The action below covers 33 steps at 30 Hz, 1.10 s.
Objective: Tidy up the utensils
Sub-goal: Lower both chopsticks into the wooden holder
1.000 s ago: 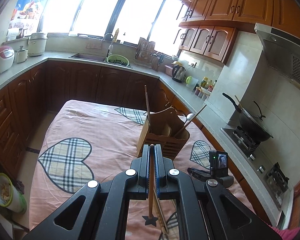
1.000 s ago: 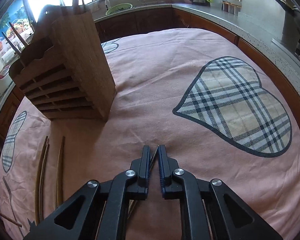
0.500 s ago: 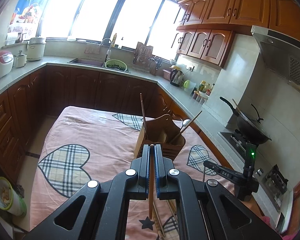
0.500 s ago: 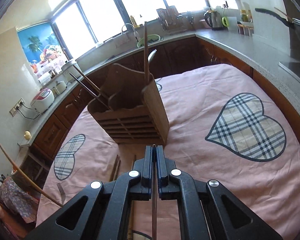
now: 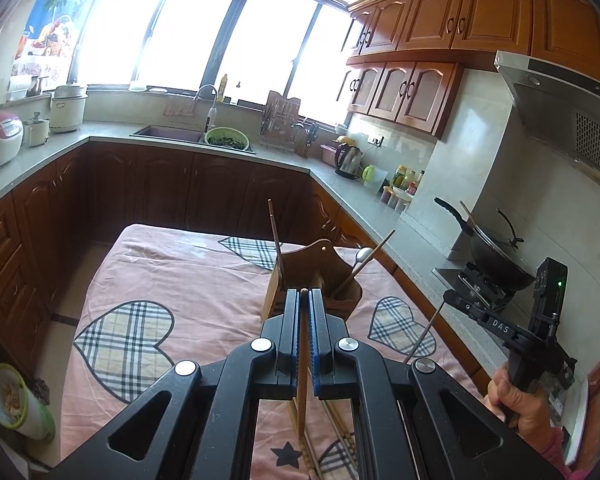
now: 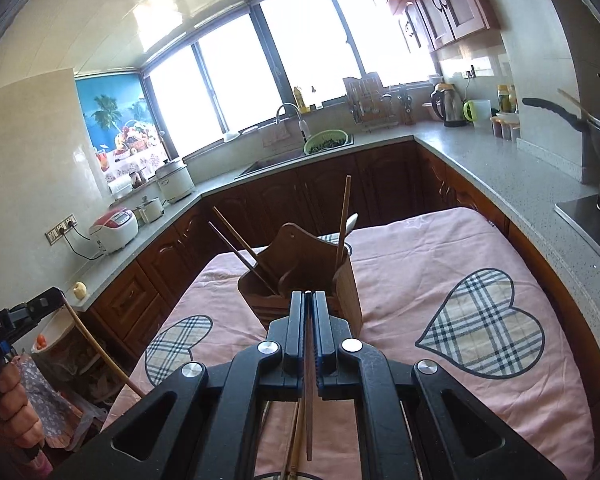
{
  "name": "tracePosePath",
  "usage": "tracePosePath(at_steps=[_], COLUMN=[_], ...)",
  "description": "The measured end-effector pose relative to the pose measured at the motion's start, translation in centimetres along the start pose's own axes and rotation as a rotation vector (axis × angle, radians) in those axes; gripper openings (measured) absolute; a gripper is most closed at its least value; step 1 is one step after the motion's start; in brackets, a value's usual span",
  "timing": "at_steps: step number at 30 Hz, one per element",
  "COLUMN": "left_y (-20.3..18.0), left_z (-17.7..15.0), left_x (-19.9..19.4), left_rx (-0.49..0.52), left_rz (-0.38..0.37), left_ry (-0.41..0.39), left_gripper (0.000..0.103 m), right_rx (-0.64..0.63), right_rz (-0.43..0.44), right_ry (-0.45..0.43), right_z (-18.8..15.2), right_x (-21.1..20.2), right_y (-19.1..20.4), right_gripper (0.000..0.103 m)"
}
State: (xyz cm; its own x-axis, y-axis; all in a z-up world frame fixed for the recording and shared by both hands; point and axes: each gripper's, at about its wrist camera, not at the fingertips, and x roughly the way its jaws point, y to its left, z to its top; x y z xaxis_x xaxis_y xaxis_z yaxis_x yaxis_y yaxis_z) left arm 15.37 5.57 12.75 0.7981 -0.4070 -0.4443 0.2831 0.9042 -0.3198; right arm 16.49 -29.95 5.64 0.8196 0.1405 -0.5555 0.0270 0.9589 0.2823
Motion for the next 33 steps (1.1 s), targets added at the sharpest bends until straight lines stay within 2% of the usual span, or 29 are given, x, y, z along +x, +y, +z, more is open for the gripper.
tracePosePath(at_steps=[8,17,25,33], left_y=[-0.4,-1.1,-1.1,-1.1], left_z=[1.5,4.7,7.8,8.6], left_x=[1.4,4.3,7.9,13.2], left_rx=[0.010,0.028,0.020,0.028], left_rz=[0.000,-0.008,-0.014,-0.015], left_ry=[-0.021,-0.089,-0.172,-0.221], left_gripper=[0.002,0.002,0.002,0.002], right_rx=[-0.018,-0.021,-0.028,-0.012], right_rz=[0.003,0.007,0.001,-0.015], right_ry=[-0.069,-0.158,-0.220,-0.264], right_z=[2.7,6.0,9.2,11.0], right_x=[-0.5,0.1,1.9,5.1], right_y=[0.2,0.5,0.7,0.0], right_gripper=[0.003,0.003,0.003,0.003])
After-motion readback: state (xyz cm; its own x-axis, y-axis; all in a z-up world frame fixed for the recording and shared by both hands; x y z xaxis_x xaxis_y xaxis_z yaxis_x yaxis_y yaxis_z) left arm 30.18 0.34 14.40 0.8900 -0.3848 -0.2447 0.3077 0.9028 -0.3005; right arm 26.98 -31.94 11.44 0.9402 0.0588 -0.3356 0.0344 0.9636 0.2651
